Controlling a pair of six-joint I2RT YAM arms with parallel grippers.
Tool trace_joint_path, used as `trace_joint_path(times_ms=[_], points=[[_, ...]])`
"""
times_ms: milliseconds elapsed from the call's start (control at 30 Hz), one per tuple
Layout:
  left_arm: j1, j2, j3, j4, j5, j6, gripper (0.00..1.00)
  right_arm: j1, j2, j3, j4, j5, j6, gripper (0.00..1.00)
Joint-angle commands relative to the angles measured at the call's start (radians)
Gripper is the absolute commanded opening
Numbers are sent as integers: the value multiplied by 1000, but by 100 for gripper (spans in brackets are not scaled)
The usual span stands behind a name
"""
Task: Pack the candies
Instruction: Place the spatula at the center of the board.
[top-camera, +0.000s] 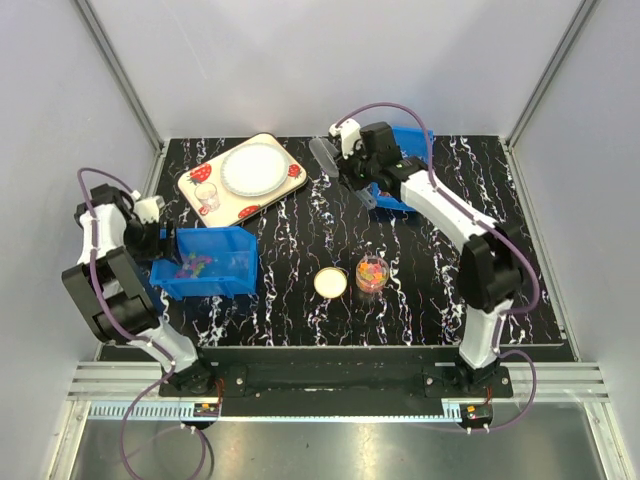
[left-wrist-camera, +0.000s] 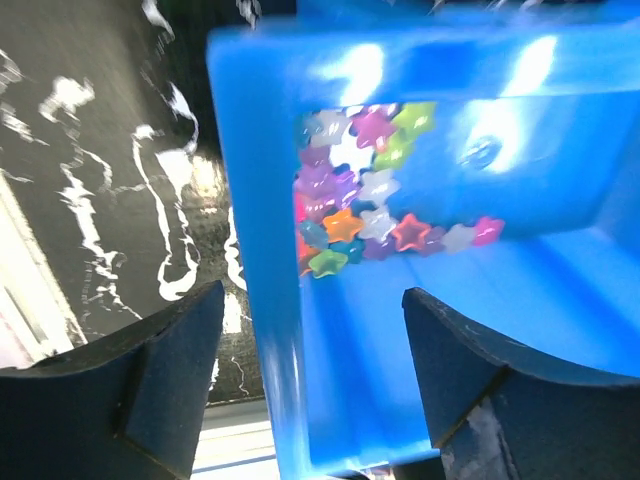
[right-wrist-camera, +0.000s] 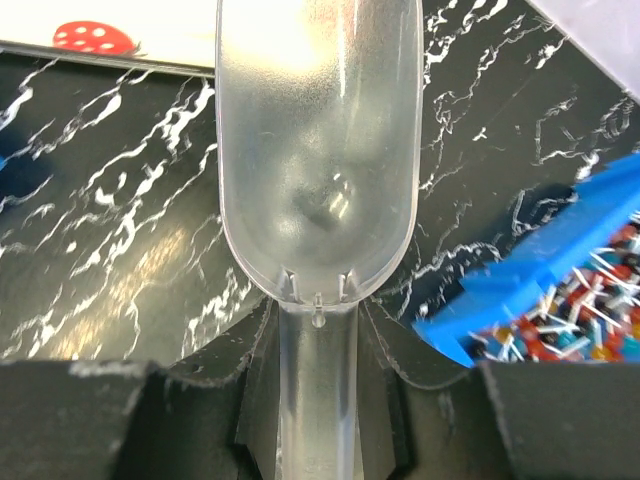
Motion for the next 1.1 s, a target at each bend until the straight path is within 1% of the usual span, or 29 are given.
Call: trace_joint_path(times_ms=[0, 100, 133, 233, 433, 700, 800, 1067], points=[[4, -80, 102, -48, 97, -24, 85, -4, 112, 144, 31, 6, 75, 0], [4, -113, 148, -74, 134, -30, 88, -3, 204, 205, 17, 15, 92, 0], [4, -126, 159, -78, 158, -35, 95, -1, 226, 224, 9, 15, 95, 0], [4, -181, 187, -86, 209, -47, 99, 8, 304, 282, -20, 20, 103, 0], [4, -294, 200, -80, 311, -76, 99, 17, 391, 327, -32, 43, 95, 2], [2, -405, 161, -40, 408, -142, 99, 19, 470, 362, -80, 26, 106, 5], [-4, -445, 141, -33, 417, -158, 99, 19, 487, 364, -90, 28, 106, 6], [-32, -555, 116, -37, 368, -165, 99, 19, 526, 367, -97, 37, 97, 8]])
